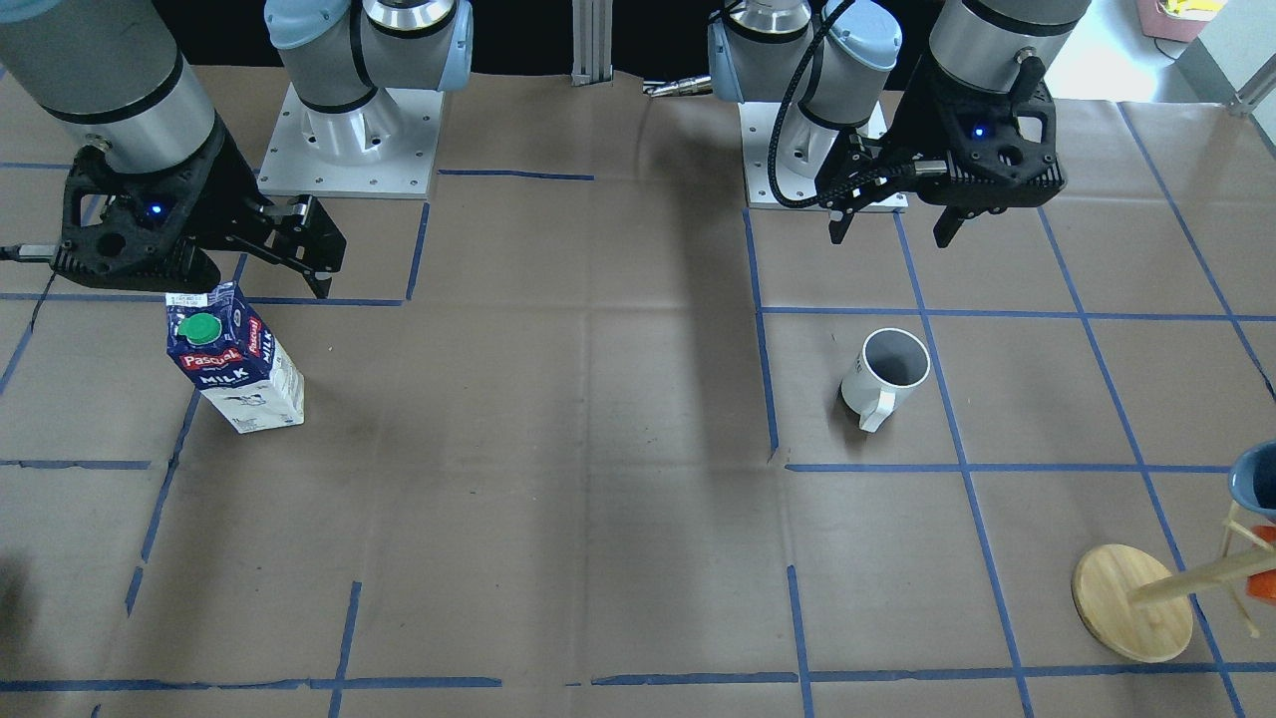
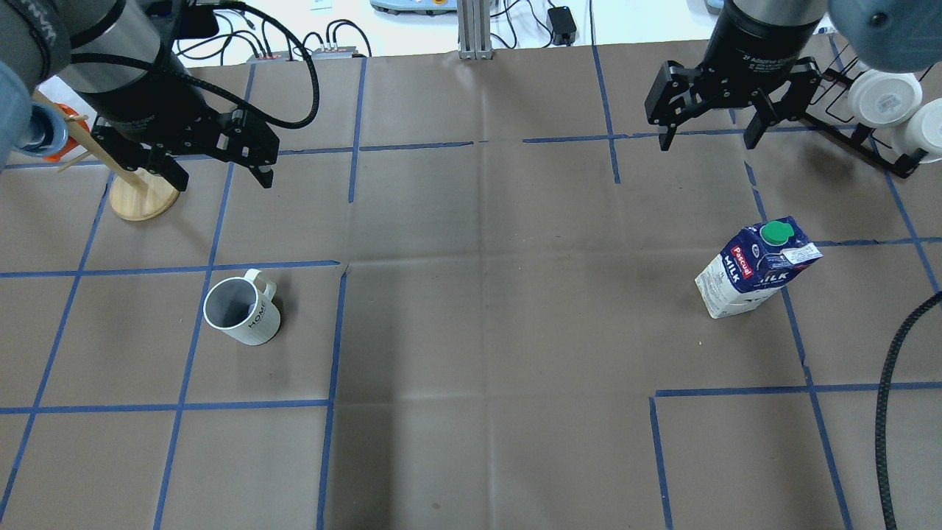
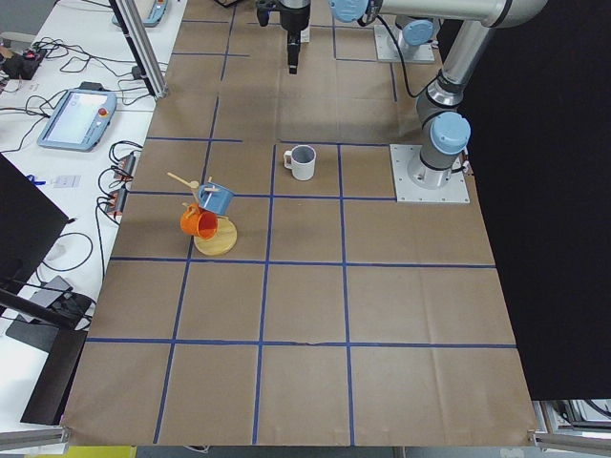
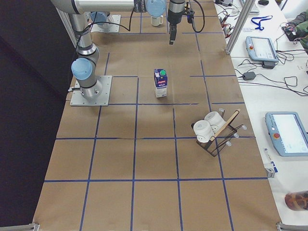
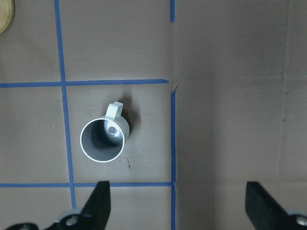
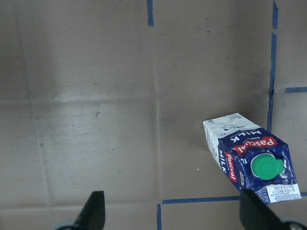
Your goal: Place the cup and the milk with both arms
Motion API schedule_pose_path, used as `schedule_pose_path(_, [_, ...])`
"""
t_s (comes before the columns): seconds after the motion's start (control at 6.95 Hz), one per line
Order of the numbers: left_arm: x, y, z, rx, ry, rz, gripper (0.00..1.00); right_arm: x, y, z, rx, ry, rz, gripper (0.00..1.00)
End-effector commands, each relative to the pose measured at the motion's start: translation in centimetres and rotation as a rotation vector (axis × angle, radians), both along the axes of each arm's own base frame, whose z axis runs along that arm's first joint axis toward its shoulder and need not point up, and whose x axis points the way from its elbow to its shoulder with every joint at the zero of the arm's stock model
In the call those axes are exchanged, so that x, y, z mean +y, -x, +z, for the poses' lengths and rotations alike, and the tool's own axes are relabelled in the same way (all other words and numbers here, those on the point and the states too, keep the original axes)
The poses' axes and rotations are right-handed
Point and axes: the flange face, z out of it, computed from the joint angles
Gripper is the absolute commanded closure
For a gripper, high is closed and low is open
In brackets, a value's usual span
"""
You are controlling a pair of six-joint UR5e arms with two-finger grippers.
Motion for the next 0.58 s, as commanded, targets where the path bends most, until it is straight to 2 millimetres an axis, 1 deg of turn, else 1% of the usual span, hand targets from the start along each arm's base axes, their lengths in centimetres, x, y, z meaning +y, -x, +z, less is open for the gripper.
schedule_pose_path(0.0, [-0.34,-0.04,-0.42,-0.003,-0.005,0.000,0.00,0.00,0.01,0.00,0.000,0.000,0.000,0.00])
schedule_pose_path(0.43, [-0.23,-0.14,-0.48,-0.006,-0.011,-0.017,0.00,0.00,0.01,0.00,0.000,0.000,0.000,0.00])
